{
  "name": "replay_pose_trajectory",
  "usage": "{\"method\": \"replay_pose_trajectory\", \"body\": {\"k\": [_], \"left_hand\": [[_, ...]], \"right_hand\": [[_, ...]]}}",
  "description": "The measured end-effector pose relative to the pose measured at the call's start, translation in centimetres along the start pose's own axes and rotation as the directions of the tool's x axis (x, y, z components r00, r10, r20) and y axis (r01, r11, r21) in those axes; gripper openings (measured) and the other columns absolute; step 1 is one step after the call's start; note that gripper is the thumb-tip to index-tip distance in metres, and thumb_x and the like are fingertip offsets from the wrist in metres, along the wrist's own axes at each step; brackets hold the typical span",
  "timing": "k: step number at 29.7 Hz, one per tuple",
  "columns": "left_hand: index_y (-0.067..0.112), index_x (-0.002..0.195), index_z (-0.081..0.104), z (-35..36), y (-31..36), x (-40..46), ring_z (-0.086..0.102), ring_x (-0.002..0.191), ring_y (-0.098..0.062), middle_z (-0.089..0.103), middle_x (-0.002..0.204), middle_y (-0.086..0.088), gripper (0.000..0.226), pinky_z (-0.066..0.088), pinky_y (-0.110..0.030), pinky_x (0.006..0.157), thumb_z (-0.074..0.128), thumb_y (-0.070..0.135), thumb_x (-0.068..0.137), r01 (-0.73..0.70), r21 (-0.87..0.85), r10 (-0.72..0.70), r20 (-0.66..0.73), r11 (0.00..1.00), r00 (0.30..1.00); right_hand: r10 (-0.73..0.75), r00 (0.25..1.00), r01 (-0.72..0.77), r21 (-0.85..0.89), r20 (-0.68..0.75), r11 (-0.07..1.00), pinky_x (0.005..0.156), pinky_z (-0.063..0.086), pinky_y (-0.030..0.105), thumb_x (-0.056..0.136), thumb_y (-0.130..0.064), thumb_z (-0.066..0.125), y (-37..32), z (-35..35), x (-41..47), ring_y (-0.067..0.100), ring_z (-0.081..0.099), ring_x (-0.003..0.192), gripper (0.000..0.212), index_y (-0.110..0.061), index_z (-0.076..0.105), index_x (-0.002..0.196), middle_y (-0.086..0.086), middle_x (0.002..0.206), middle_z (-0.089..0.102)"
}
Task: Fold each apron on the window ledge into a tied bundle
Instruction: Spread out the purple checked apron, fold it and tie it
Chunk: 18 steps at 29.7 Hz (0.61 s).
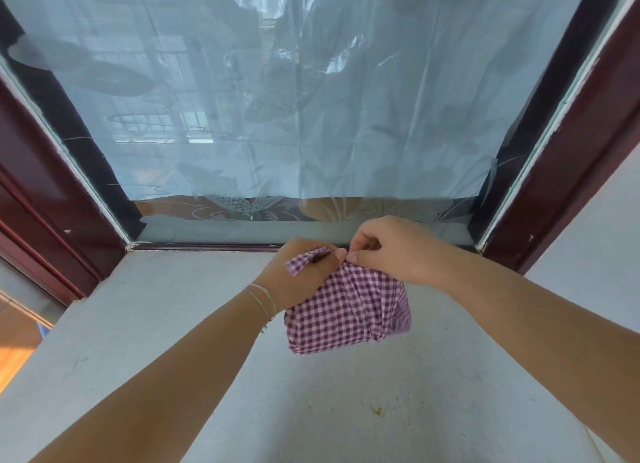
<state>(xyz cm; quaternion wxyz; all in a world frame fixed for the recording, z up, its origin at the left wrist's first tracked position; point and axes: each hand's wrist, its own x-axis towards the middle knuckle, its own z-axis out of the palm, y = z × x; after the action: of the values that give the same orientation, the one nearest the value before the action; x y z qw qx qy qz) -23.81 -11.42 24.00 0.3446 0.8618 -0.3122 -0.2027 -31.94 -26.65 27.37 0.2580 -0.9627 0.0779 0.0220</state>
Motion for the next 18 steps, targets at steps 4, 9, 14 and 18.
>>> {"method": "replay_pose_trajectory", "body": {"k": [4, 9, 14, 18], "left_hand": [[0.019, 0.077, 0.063, 2.8, -0.3, 1.2, 0.063, 0.079, -0.024, 0.065, 0.08, -0.003, 0.034, 0.047, -0.029, 0.07, 0.04, 0.029, 0.101, -0.059, 0.094, 0.076, -0.183, 0.994, 0.98], [0.012, 0.083, 0.07, 3.9, -0.3, 1.9, 0.062, 0.074, -0.021, 0.069, 0.079, -0.005, 0.037, 0.049, -0.032, 0.07, 0.043, 0.031, 0.1, -0.048, -0.088, 0.013, -0.364, 0.995, 0.931], [0.017, 0.073, 0.068, 4.3, 0.7, 1.9, 0.062, 0.071, -0.021, 0.068, 0.073, -0.004, 0.038, 0.05, -0.033, 0.067, 0.046, 0.036, 0.099, -0.085, -0.194, -0.007, -0.432, 0.977, 0.902], [0.014, 0.077, 0.07, 3.7, 1.3, 1.9, 0.061, 0.07, -0.02, 0.067, 0.072, -0.004, 0.038, 0.05, -0.031, 0.064, 0.047, 0.036, 0.098, -0.108, -0.117, 0.041, -0.467, 0.987, 0.883]], "right_hand": [[-0.38, 0.871, 0.076, -0.677, -0.312, 0.732, 0.08, 0.044, 0.036, 0.089, -0.023, 0.057, 0.8, 3.3, 1.1, 0.022, 0.053, 0.092, 0.015, -0.013, 0.066, 0.084, 0.002, 0.093, 0.061], [-0.356, 0.765, 0.03, -0.523, -0.536, 0.852, 0.046, 0.041, 0.027, 0.079, -0.014, 0.076, 1.8, 5.6, 1.2, 0.018, 0.052, 0.057, 0.02, -0.011, 0.059, 0.069, 0.002, 0.065, 0.055], [-0.146, 0.75, -0.017, -0.238, -0.645, 0.971, 0.049, 0.043, 0.027, 0.09, -0.017, 0.064, 1.9, 6.3, 0.7, 0.019, 0.058, 0.065, 0.01, -0.01, 0.064, 0.082, 0.002, 0.076, 0.062], [-0.172, 0.706, 0.068, -0.175, -0.687, 0.982, 0.052, 0.047, 0.03, 0.087, -0.014, 0.066, 2.0, 6.8, 0.2, 0.022, 0.06, 0.071, 0.007, -0.008, 0.07, 0.084, 0.005, 0.079, 0.065]]}}
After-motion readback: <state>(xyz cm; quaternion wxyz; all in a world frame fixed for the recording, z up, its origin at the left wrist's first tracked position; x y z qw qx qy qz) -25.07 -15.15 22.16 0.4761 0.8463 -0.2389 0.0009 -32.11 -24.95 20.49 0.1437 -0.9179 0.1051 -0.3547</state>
